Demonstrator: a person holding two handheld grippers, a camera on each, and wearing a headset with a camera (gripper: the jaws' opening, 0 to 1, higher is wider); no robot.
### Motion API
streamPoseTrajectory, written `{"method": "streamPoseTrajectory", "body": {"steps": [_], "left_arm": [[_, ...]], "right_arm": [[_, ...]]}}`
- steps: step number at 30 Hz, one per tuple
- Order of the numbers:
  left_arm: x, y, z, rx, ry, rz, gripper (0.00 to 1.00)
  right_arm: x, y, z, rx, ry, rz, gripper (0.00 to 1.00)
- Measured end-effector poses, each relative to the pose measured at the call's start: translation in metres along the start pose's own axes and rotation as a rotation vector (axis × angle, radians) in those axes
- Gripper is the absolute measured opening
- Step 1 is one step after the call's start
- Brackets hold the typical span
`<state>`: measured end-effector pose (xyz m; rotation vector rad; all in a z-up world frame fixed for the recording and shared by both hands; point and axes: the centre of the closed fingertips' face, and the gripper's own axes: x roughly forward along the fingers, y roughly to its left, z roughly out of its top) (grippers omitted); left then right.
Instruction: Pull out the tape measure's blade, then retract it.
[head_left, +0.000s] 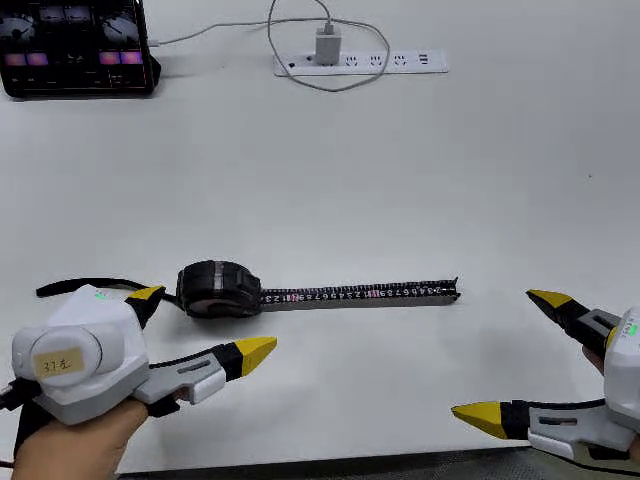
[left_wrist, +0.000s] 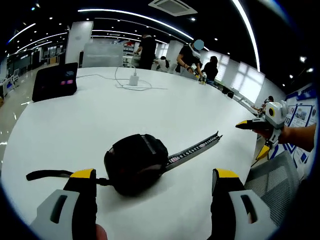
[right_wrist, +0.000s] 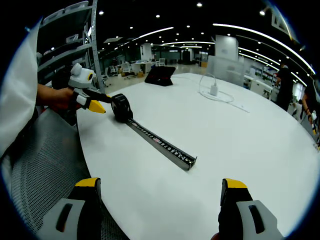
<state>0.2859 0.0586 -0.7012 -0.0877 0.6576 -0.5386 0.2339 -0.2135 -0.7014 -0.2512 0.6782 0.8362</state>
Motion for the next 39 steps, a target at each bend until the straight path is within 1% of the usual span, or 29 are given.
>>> {"method": "streamPoseTrajectory", "body": {"steps": [1,6,14,15,18,22,24,26,27,30,31,33,35,36,38,39], "left_arm": [[0.002,-0.001,0.0,-0.01,0.0,-0.001,0.94],[0.007,-0.002,0.002,-0.023,-0.009,0.005,0.93],[0.011,-0.002,-0.001,-0.05,-0.014,0.006,0.92],[0.012,-0.003,0.0,-0.065,-0.02,0.006,0.91],[0.013,-0.003,-0.002,-0.052,-0.016,0.014,0.92],[0.014,-0.003,0.0,-0.072,-0.025,0.024,0.93],[0.015,-0.002,0.001,-0.087,-0.039,0.041,0.92],[0.016,-0.002,0.001,-0.079,-0.034,0.054,0.91],[0.016,0.001,0.001,-0.083,-0.035,0.073,0.89],[0.017,0.003,0.004,-0.117,-0.05,0.086,0.87],[0.018,0.004,0.004,-0.114,-0.048,0.096,0.86],[0.018,0.007,0.005,-0.13,-0.056,0.12,0.83],[0.02,0.007,0.006,-0.14,-0.063,0.136,0.83],[0.021,0.008,0.006,-0.134,-0.061,0.158,0.82],[0.023,0.009,0.006,-0.131,-0.062,0.173,0.81],[0.022,0.014,0.006,-0.134,-0.062,0.201,0.78]], "right_arm": [[0.0,0.0,0.0,0.0,0.0,0.0,0.99],[-0.001,0.0,0.0,0.002,0.001,0.001,0.99],[0.0,-0.002,-0.001,0.003,0.001,0.001,0.99],[0.0,-0.002,-0.002,0.005,0.002,0.002,0.99],[0.0,-0.003,-0.002,0.005,0.003,0.002,0.99],[0.0,-0.006,-0.003,0.003,0.007,0.001,0.98],[0.0,-0.006,-0.003,0.004,0.011,0.002,0.98],[0.0,-0.006,-0.003,0.007,0.015,0.005,0.96],[0.0,-0.006,-0.004,0.009,0.017,0.006,0.95],[0.001,-0.004,-0.004,0.005,0.02,0.023,0.9],[0.002,-0.004,-0.004,0.004,0.022,0.026,0.9],[0.003,-0.005,-0.004,0.003,0.022,0.028,0.88],[0.004,-0.006,-0.004,-0.002,0.024,0.027,0.87],[0.004,-0.007,-0.004,-0.004,0.025,0.03,0.86],[0.004,-0.008,-0.003,-0.009,0.026,0.029,0.85],[0.004,-0.009,-0.002,-0.011,0.028,0.03,0.84]]}}
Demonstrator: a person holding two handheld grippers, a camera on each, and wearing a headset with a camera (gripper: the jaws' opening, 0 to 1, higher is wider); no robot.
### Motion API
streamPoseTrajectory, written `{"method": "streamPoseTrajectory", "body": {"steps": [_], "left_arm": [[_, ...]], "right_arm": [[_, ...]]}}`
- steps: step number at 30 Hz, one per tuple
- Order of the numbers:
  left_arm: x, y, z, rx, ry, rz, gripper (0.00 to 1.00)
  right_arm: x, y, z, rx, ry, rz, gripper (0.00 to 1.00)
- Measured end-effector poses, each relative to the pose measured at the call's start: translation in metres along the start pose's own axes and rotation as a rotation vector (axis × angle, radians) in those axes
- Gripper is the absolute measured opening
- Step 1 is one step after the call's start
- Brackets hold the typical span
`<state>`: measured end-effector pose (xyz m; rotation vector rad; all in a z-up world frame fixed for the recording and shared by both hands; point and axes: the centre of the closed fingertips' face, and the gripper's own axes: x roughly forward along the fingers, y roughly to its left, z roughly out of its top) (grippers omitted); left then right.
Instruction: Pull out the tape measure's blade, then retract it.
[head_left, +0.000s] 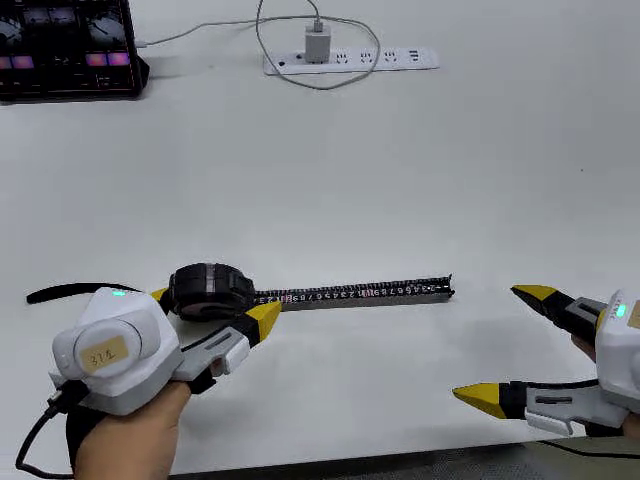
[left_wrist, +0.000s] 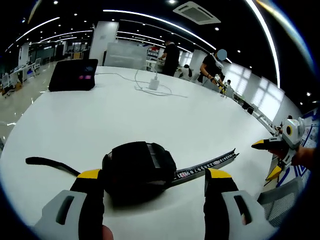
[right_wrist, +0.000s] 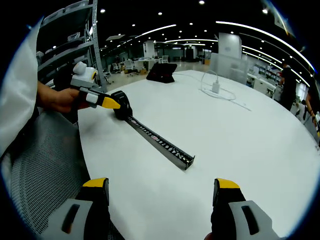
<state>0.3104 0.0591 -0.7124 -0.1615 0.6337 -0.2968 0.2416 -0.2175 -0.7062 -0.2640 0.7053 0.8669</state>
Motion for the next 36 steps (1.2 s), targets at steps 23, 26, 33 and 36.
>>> {"method": "streamPoseTrajectory", "body": {"steps": [23,26,33,36], "left_arm": [[0.009,0.017,0.001,-0.034,0.009,0.117,0.6],[0.01,0.017,0.0,-0.028,0.01,0.121,0.6],[0.011,0.017,-0.001,-0.012,0.016,0.124,0.6],[0.011,0.017,-0.001,-0.009,0.019,0.126,0.6]], "right_arm": [[0.002,-0.008,0.001,-0.009,0.009,0.002,0.82],[0.003,-0.009,0.002,-0.02,0.013,0.003,0.81],[0.008,-0.016,0.004,-0.055,0.033,0.023,0.77],[0.01,-0.02,0.007,-0.066,0.037,0.034,0.75]]}}
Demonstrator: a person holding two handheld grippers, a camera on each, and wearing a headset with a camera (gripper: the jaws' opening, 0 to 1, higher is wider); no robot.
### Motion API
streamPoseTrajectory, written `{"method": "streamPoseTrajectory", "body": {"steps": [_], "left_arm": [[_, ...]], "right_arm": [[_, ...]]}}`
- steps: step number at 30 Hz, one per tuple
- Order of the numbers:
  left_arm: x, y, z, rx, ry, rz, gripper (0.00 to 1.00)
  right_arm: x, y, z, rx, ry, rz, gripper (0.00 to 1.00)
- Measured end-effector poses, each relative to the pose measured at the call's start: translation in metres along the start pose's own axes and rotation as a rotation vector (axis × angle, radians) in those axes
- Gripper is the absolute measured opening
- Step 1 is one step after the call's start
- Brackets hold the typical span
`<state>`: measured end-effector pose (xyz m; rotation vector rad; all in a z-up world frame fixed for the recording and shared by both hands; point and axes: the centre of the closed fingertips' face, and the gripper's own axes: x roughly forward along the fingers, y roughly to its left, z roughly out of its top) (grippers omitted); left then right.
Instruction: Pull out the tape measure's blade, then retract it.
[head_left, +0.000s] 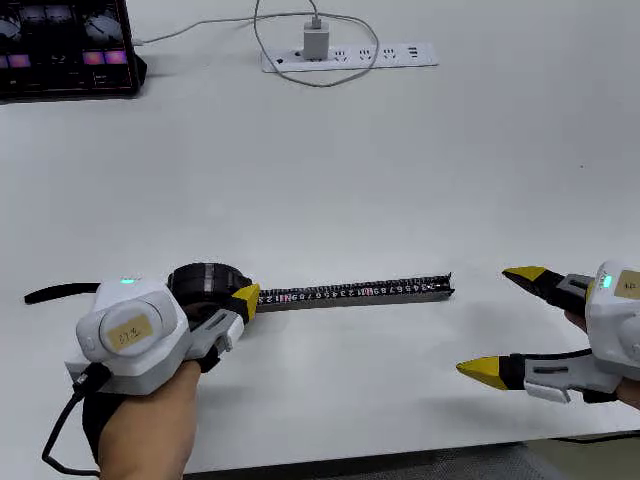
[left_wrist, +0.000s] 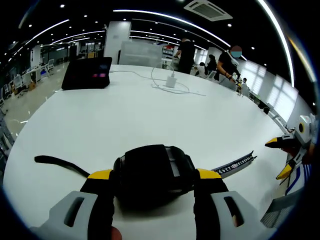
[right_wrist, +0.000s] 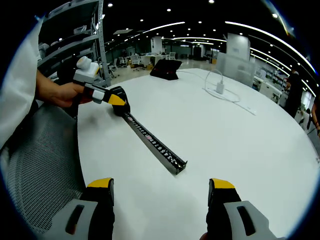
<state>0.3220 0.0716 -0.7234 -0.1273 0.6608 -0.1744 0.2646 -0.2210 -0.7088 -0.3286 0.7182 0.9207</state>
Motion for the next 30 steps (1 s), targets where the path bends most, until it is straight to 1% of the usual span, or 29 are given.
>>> {"method": "streamPoseTrajectory", "body": {"steps": [3,6,13,14,16,26,30], "left_arm": [[0.0,0.0,0.0,0.003,0.003,0.0,0.6],[0.0,0.0,0.0,0.009,0.005,0.002,0.6],[0.0,0.0,-0.001,0.012,0.01,0.002,0.61],[0.0,0.0,-0.001,0.013,0.011,0.002,0.61],[0.0,0.0,-0.001,0.015,0.012,0.003,0.61],[0.0,0.001,-0.001,0.023,0.012,0.004,0.6],[0.0,0.001,-0.001,0.025,0.015,0.004,0.6]], "right_arm": [[0.004,-0.005,0.001,-0.031,0.014,0.013,0.73],[0.009,-0.01,0.0,-0.067,0.041,0.03,0.71],[0.019,-0.016,-0.003,-0.111,0.077,0.073,0.62],[0.021,-0.016,-0.003,-0.114,0.082,0.09,0.6],[0.024,-0.017,-0.005,-0.132,0.096,0.105,0.57],[0.038,-0.022,-0.009,-0.184,0.131,0.145,0.47],[0.04,-0.018,-0.004,-0.204,0.14,0.169,0.42]]}}
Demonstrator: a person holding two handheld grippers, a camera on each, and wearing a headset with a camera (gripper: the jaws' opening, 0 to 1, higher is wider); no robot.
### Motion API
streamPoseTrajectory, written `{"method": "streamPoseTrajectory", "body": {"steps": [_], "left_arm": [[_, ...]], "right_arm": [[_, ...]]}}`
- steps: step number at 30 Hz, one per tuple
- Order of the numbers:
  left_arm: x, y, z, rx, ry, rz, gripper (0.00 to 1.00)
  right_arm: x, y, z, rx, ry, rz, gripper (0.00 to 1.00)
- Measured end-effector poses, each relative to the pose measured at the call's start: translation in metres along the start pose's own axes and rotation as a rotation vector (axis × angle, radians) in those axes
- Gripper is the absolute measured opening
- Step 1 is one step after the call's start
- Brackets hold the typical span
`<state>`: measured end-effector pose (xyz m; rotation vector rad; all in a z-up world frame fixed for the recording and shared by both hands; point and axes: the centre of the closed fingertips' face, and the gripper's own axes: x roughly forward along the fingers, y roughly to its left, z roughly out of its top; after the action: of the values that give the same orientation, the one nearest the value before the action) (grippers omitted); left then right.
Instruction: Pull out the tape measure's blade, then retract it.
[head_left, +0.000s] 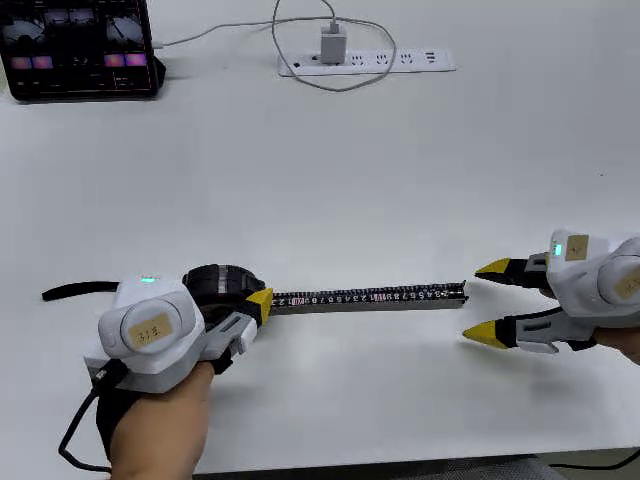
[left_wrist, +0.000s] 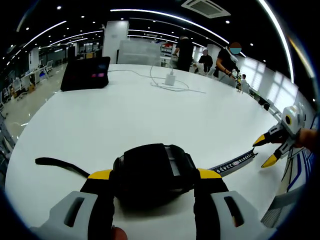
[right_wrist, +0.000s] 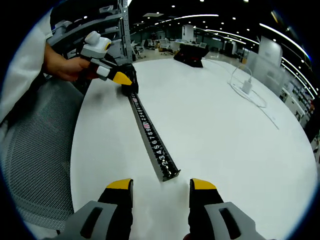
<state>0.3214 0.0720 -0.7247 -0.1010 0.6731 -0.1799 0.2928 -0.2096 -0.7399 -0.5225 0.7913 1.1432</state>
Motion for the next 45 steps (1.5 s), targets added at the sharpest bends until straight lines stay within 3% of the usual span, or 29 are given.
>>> {"method": "streamPoseTrajectory", "body": {"steps": [17,28,45], "left_arm": [[0.0,0.0,0.0,0.001,0.008,-0.003,0.6],[0.0,0.0,0.0,0.002,0.011,-0.003,0.6],[0.0,0.0,-0.001,0.007,0.028,-0.006,0.59]], "right_arm": [[0.011,-0.008,0.005,-0.163,0.07,0.076,0.19],[0.014,-0.007,0.003,-0.21,0.08,0.112,0.12],[0.015,-0.009,0.001,-0.213,0.107,0.108,0.11]]}}
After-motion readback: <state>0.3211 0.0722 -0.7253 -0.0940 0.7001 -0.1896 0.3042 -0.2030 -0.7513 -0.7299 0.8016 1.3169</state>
